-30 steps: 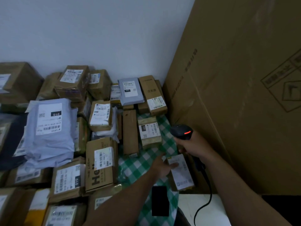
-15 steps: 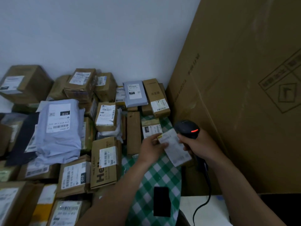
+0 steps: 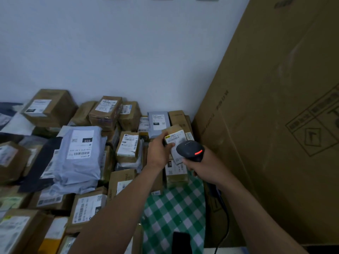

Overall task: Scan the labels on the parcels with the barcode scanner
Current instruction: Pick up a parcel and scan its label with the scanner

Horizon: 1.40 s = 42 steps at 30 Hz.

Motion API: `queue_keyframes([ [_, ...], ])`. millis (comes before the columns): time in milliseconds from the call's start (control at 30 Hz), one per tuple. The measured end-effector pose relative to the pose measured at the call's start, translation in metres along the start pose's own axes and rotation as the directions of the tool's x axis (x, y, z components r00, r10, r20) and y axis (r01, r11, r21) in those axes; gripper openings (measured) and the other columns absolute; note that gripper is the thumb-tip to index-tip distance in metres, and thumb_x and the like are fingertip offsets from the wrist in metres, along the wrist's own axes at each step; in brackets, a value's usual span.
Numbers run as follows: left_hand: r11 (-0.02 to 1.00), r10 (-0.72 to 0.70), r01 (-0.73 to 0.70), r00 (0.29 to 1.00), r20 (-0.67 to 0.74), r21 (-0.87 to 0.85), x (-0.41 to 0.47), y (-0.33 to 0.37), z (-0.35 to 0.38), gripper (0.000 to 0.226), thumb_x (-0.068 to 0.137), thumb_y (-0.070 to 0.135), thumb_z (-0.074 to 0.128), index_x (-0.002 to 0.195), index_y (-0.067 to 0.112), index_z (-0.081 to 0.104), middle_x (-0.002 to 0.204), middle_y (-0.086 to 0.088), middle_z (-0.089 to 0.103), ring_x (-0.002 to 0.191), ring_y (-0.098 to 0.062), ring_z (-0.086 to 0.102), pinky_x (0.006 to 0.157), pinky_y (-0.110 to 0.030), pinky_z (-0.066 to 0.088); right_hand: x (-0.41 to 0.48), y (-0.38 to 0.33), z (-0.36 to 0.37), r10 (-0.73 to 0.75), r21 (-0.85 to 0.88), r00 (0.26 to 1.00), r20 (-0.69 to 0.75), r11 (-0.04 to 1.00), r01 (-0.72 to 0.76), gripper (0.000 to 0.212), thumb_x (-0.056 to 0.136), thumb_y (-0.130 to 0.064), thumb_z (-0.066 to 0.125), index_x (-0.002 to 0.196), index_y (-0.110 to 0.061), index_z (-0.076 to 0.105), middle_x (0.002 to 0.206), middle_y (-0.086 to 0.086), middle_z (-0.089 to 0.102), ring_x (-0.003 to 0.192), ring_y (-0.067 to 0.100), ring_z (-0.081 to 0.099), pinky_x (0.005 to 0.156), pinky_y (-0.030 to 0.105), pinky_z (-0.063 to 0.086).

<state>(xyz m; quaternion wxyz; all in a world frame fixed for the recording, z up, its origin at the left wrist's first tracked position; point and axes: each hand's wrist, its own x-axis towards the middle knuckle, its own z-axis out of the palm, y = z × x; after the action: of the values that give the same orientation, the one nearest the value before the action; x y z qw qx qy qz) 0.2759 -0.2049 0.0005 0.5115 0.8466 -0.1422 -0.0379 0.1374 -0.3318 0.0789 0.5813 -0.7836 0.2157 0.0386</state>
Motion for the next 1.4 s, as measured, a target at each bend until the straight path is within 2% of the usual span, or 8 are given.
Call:
queue_keyframes([
  [200,0.998,0.008,-0.01,0.999,0.037,0.069,0.007,-0.003,-0.004,0.048,0.093,0.016,0.074,0.139,0.019,0.061,0.121,-0.001,0.074,0.109,-0.013,0.07,0.097,-0.041,0.058,0.005,-0.002,0.006,0.029,-0.007,1.0,0.001,1.0,-0.029,0.05,0.09,-0.032,0.078,0.133,-0.03,0.052,0.115,-0.004,0.07,0.097,0.015,0.068,0.071,0.026,0.049],
  [500,0.991,-0.009,0.002,0.999,0.051,0.133,0.008,-0.006,-0.002,0.052,0.095,0.018,0.071,0.145,0.018,0.056,0.127,-0.002,0.071,0.115,-0.018,0.068,0.096,-0.037,0.058,0.006,0.0,0.007,0.035,-0.012,0.999,0.002,0.999,-0.035,0.049,0.091,-0.03,0.077,0.132,-0.031,0.051,0.116,-0.006,0.069,0.098,0.011,0.069,0.071,0.024,0.052],
  [667,0.993,-0.112,0.108,0.99,0.089,0.045,0.018,-0.011,-0.007,0.051,0.091,0.01,0.075,0.14,0.013,0.059,0.123,-0.006,0.072,0.109,-0.019,0.07,0.095,-0.041,0.059,0.009,0.008,0.009,0.062,-0.031,0.998,-0.032,0.998,-0.063,0.049,0.089,-0.032,0.078,0.132,-0.026,0.053,0.104,-0.004,0.073,0.077,0.005,0.069,0.056,0.016,0.049],
  [800,0.979,-0.202,0.192,0.953,0.226,0.064,0.032,-0.018,-0.017,0.041,0.088,0.007,0.078,0.128,0.01,0.068,0.12,-0.007,0.073,0.111,-0.021,0.07,0.094,-0.041,0.059,0.013,0.016,0.007,0.108,0.005,0.993,-0.054,0.994,-0.108,0.048,0.091,-0.033,0.077,0.131,-0.024,0.053,0.106,-0.001,0.072,0.079,0.01,0.07,0.052,0.014,0.048],
  [933,0.947,-0.301,0.237,0.888,0.348,0.215,0.049,-0.032,-0.012,0.036,0.084,0.008,0.082,0.117,0.01,0.069,0.119,-0.005,0.072,0.112,-0.021,0.068,0.095,-0.04,0.059,0.019,0.031,0.009,0.171,0.047,0.984,-0.054,0.985,-0.168,0.049,0.089,-0.034,0.079,0.131,-0.024,0.054,0.11,-0.003,0.072,0.092,0.012,0.071,0.073,0.029,0.058],
  [1033,0.93,-0.344,0.265,0.871,0.351,0.254,0.06,-0.049,-0.001,0.043,0.087,0.011,0.079,0.126,0.015,0.062,0.125,-0.005,0.069,0.116,-0.024,0.066,0.095,-0.045,0.059,0.021,0.039,0.013,0.221,0.076,0.973,-0.063,0.973,-0.216,0.053,0.088,-0.038,0.08,0.131,-0.03,0.05,0.115,-0.006,0.068,0.1,0.014,0.069,0.084,0.035,0.058],
  [1200,0.967,-0.182,0.111,0.931,0.316,0.228,0.043,-0.053,0.003,0.044,0.097,0.011,0.066,0.139,0.015,0.054,0.14,-0.007,0.06,0.132,-0.025,0.057,0.105,-0.038,0.049,0.017,0.046,0.016,0.25,0.09,0.966,-0.071,0.966,-0.243,0.058,0.09,-0.043,0.077,0.135,-0.034,0.042,0.119,-0.007,0.066,0.107,0.017,0.066,0.099,0.044,0.054],
  [1400,0.979,-0.028,-0.013,0.98,0.196,0.206,-0.008,-0.051,0.005,0.054,0.097,0.024,0.069,0.147,0.017,0.051,0.151,0.0,0.048,0.141,-0.016,0.043,0.114,-0.027,0.032,0.001,0.049,0.022,0.271,0.12,0.96,-0.066,0.958,-0.262,0.051,0.093,-0.035,0.074,0.133,-0.034,0.042,0.117,-0.004,0.066,0.103,0.019,0.066,0.093,0.04,0.055],
])
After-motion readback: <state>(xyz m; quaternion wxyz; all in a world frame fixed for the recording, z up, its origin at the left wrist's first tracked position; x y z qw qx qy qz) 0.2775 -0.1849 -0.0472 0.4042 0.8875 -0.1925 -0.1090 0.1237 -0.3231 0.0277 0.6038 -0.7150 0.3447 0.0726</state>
